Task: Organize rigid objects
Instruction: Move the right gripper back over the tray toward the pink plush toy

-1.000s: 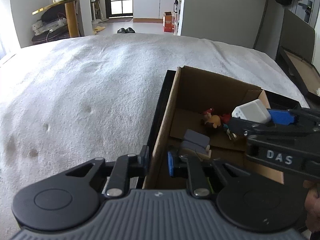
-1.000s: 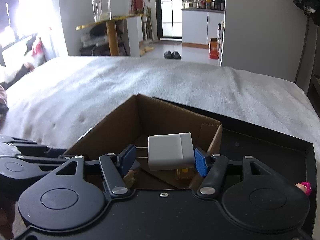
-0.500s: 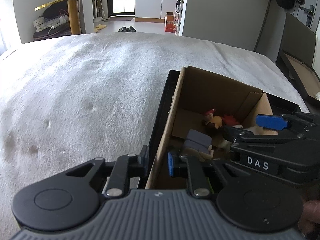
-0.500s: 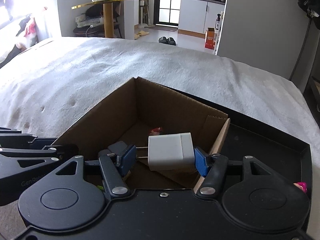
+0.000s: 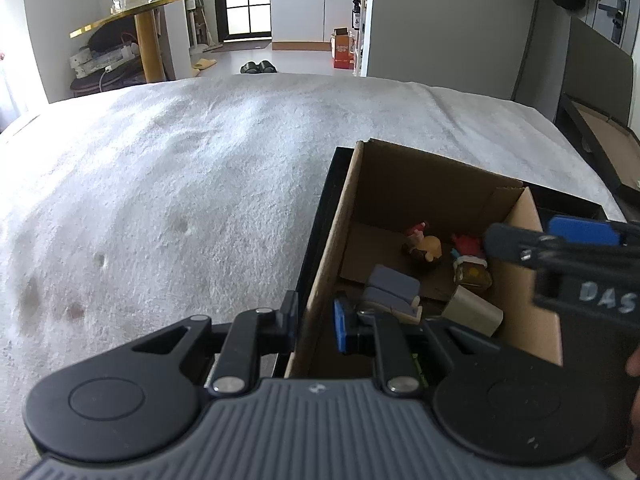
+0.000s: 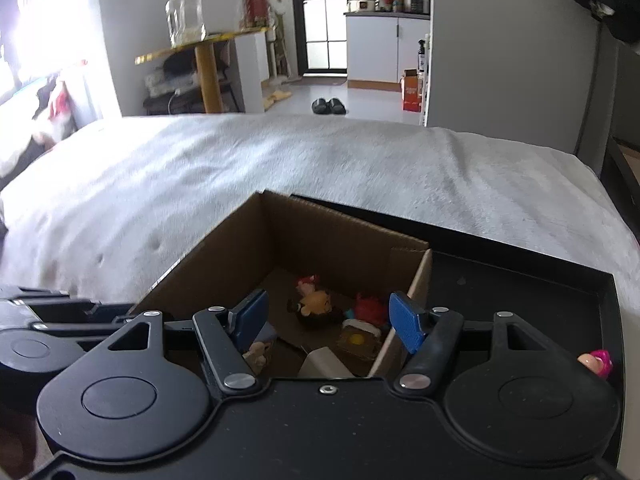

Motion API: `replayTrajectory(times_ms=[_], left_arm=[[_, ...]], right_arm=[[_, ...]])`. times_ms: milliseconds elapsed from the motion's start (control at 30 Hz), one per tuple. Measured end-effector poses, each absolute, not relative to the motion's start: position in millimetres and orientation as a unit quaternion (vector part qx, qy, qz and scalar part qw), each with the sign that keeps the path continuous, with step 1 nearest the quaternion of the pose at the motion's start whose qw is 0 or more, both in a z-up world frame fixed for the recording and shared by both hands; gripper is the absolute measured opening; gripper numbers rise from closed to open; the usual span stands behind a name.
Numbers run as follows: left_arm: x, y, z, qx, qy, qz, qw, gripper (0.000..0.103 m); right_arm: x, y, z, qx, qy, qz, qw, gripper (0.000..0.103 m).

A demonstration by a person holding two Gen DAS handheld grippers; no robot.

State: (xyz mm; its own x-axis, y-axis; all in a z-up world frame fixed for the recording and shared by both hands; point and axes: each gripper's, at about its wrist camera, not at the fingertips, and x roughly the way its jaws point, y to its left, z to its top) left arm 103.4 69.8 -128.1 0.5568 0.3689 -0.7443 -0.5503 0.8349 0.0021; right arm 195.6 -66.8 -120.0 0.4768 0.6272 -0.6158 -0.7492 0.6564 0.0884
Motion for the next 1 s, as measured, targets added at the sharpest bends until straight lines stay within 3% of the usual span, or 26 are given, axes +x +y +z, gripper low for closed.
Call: replayTrajectory(times_ms=[700, 833, 1000], left_arm=[[117, 51, -119, -0.070, 0.399, 0.293, 0.866, 0.018], [122, 47, -120, -0.059, 0.407, 0.297, 0.862, 0.022], [126, 45, -120, -0.058, 0.414, 0.296, 0.859, 0.036]], right_arm=[[228, -132, -124, -0.046, 0.332, 0.355, 0.873, 0.066], [231, -140, -133, -0.047, 0.345, 0.347, 0.871, 0.067], [237, -150, -143, -0.045, 0.362, 0.331, 0.870, 0.066]])
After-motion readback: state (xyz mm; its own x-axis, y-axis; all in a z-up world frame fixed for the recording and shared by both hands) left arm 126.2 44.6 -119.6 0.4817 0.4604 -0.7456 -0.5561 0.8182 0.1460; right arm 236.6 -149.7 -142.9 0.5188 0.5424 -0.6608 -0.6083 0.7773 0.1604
